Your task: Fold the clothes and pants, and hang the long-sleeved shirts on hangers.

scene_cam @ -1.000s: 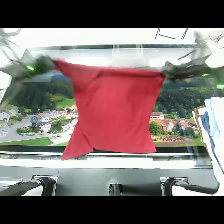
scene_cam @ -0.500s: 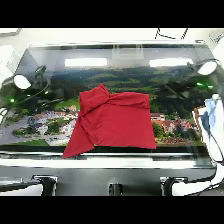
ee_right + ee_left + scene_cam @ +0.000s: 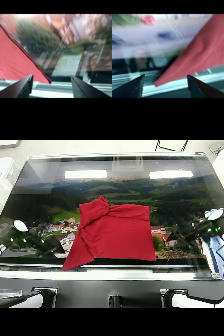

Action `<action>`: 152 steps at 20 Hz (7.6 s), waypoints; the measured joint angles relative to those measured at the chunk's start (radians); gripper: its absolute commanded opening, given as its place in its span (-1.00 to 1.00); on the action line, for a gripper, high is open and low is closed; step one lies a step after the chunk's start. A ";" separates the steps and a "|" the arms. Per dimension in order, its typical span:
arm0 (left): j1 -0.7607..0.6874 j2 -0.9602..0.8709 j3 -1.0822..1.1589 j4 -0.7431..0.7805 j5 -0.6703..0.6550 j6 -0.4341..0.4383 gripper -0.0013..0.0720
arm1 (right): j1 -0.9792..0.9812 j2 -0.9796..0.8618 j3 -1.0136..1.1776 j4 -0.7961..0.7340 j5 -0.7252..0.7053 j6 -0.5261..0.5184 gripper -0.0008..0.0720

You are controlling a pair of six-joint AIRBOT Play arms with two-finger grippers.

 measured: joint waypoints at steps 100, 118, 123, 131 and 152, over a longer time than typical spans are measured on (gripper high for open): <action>-0.294 -0.108 0.017 -0.354 0.444 -0.006 -0.90 | 0.043 -0.159 -0.068 0.169 -0.109 -0.060 -0.89; -0.155 0.389 1.197 -0.100 0.450 -0.005 -0.91 | 0.140 0.480 0.830 0.154 -0.421 -0.105 -0.88; -0.150 0.455 1.267 -0.095 0.512 -0.008 -0.91 | 0.139 0.589 0.864 0.137 -0.468 -0.083 -0.88; -0.151 0.415 0.974 -0.083 0.485 -0.004 -0.90 | 0.140 0.399 0.757 0.115 -0.200 -0.082 -0.88; 0.038 -0.105 0.357 -0.229 0.373 0.050 0.66 | -0.018 -0.119 0.366 0.090 -0.148 0.016 0.53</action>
